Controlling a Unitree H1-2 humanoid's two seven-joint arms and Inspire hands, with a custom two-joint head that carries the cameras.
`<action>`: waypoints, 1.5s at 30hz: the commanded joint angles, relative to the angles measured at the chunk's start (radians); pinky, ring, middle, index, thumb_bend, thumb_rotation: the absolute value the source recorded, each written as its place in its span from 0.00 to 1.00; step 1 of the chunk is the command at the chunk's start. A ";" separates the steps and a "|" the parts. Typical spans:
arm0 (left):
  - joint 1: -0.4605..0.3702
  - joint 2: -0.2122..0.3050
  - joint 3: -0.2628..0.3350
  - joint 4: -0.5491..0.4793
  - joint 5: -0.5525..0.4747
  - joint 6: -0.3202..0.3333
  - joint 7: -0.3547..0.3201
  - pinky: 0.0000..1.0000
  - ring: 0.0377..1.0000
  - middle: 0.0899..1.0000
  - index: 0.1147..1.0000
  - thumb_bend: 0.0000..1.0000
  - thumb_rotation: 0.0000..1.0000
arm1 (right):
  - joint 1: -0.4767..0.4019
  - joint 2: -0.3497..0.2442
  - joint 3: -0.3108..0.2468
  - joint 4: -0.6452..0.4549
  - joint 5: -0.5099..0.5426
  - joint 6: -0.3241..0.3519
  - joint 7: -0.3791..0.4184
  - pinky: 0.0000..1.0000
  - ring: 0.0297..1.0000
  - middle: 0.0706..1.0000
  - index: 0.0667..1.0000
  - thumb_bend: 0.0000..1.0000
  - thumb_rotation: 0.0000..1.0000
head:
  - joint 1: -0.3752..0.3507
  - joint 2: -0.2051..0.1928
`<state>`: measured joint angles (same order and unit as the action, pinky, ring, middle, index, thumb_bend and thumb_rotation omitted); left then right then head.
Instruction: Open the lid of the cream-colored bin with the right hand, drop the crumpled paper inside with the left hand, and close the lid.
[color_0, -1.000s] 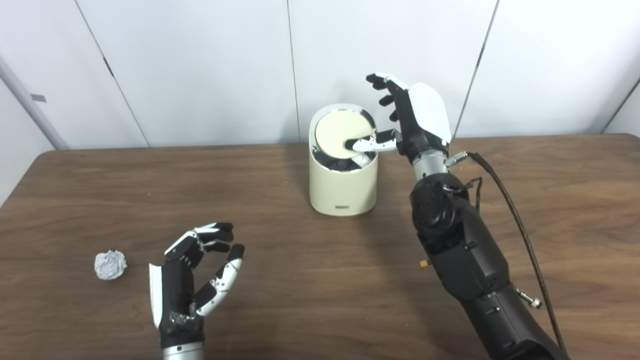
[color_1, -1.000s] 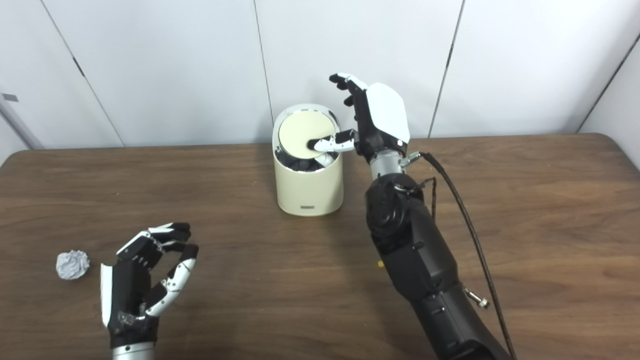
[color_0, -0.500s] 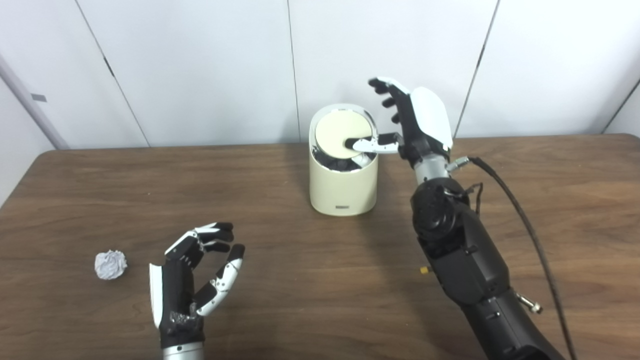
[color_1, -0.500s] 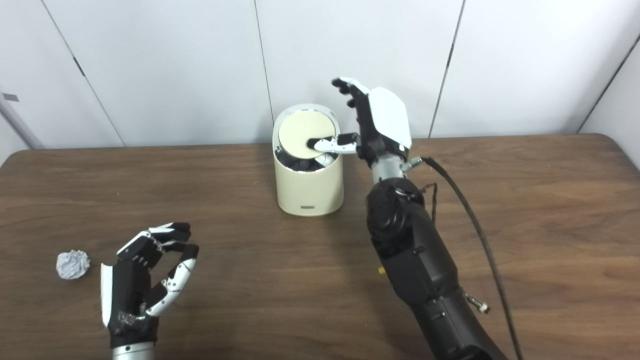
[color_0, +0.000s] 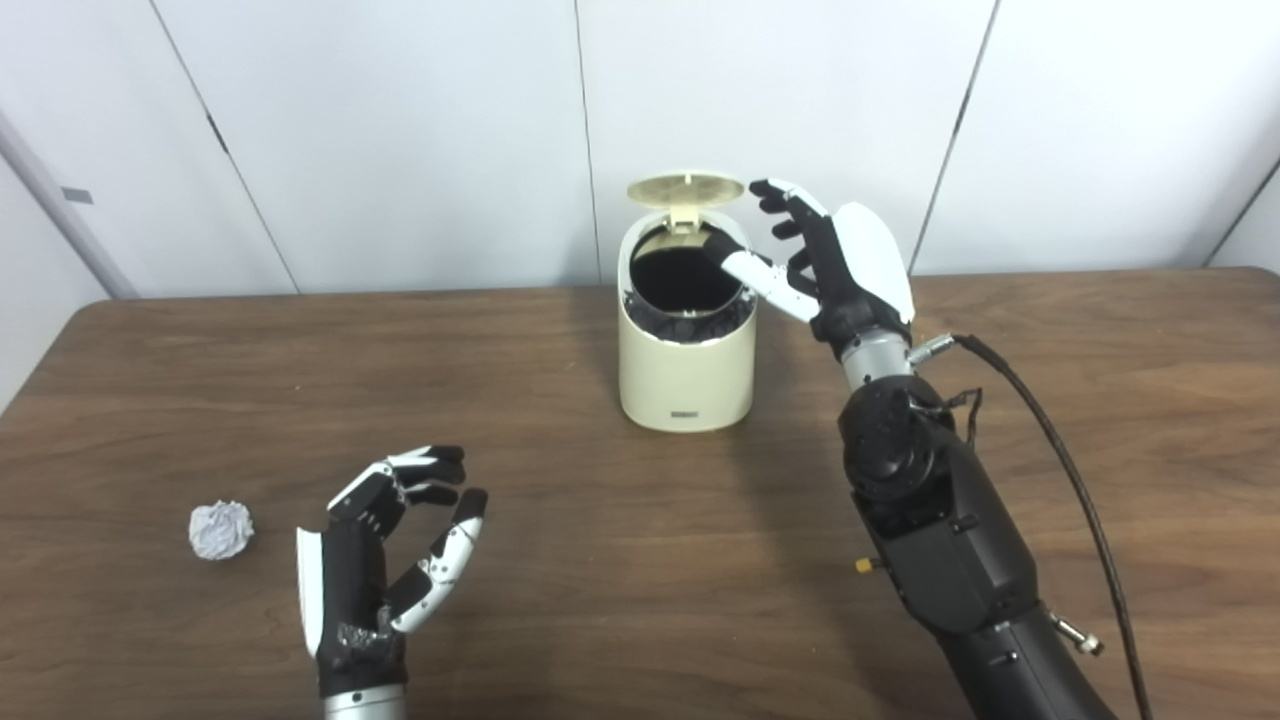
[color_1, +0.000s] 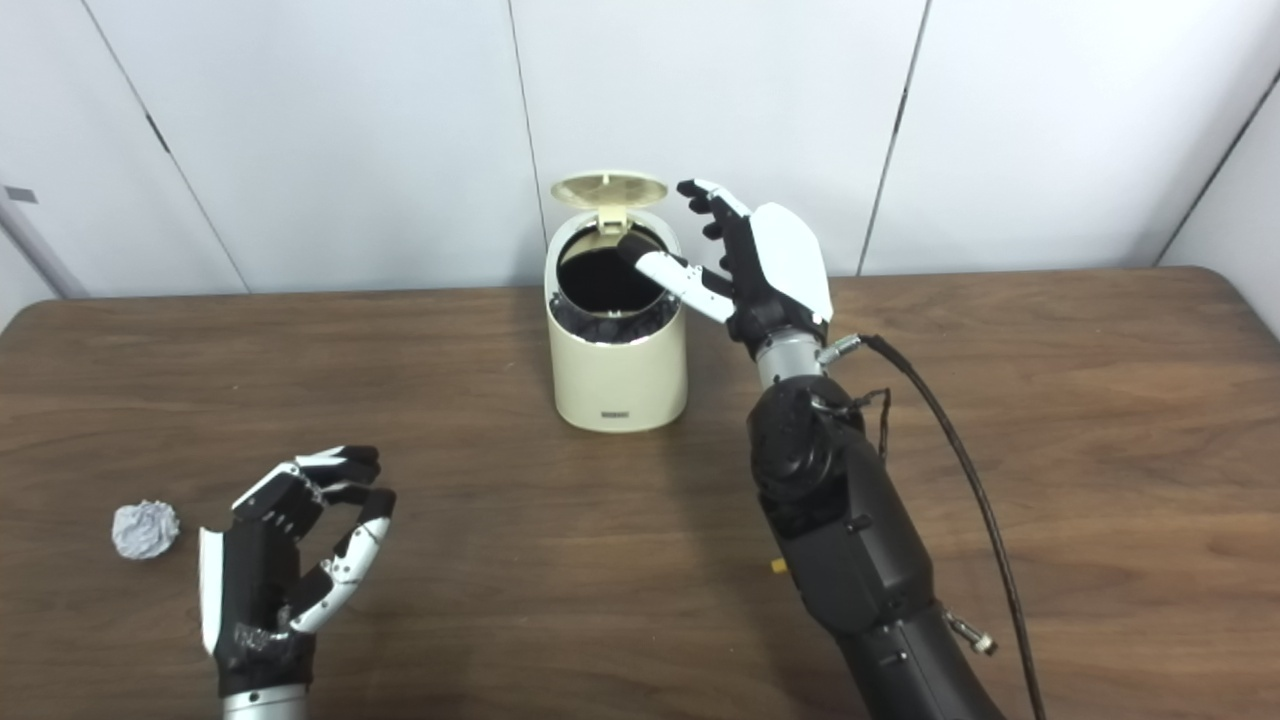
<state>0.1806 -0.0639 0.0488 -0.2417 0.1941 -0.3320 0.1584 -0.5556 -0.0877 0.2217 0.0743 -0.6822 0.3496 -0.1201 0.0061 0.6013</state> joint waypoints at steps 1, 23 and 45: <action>-0.007 0.002 -0.002 -0.021 -0.001 -0.030 0.002 0.53 0.61 0.60 0.43 0.47 0.07 | -0.029 0.000 -0.007 -0.040 0.008 -0.022 -0.003 0.60 0.74 0.80 0.82 0.78 1.00 | 0.001 0.001; -0.005 0.014 0.007 -0.016 -0.010 -0.035 -0.002 0.54 0.62 0.61 0.43 0.47 0.07 | 0.334 -0.060 -0.157 -0.463 0.274 -0.203 0.040 0.71 0.80 0.80 0.80 0.65 0.98 | -0.005 0.001; 0.010 0.020 0.020 -0.044 -0.018 -0.021 -0.018 0.54 0.62 0.61 0.43 0.47 0.07 | 0.711 -0.036 -0.313 -0.408 0.465 -0.676 -0.018 0.66 0.72 0.71 0.71 0.27 0.87 | 0.006 0.014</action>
<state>0.1838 -0.0534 0.0706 -0.2502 0.1774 -0.3315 0.1434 0.1608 -0.1375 -0.0786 -0.3301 -0.2176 -0.2803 -0.1223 0.0015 0.6151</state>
